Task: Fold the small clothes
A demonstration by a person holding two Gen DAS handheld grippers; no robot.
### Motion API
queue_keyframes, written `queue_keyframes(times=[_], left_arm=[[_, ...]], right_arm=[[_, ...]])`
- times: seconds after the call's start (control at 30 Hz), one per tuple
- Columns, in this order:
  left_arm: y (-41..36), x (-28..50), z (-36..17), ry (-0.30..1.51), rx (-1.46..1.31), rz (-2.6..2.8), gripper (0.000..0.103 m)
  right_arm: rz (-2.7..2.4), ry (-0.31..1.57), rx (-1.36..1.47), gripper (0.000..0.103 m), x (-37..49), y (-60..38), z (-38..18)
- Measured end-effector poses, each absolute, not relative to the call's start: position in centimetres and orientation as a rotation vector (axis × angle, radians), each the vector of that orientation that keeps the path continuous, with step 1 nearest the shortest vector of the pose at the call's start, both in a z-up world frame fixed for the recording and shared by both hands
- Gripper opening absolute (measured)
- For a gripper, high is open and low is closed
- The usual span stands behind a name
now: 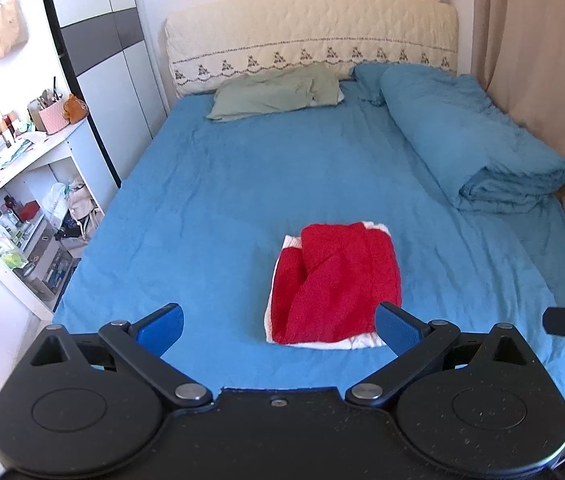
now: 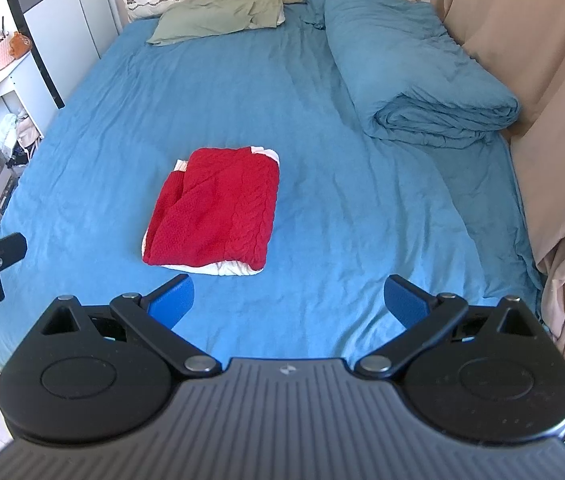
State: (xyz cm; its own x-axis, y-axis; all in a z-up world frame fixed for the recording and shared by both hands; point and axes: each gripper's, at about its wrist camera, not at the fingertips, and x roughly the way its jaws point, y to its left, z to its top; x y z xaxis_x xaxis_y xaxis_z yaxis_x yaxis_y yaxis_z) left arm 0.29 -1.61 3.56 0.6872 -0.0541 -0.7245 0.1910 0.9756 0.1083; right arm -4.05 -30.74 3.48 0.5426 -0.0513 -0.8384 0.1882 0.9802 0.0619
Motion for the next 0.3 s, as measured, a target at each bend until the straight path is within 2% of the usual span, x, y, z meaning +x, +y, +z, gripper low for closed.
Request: queue_keyframes(times=[0.3], left_arm=[[-1.35,0.12,3.69,0.782,0.179,-0.119,0.103]], right_arm=[[-0.148,0.983,0.154,0.103,-4.29,-30.44,3.57]])
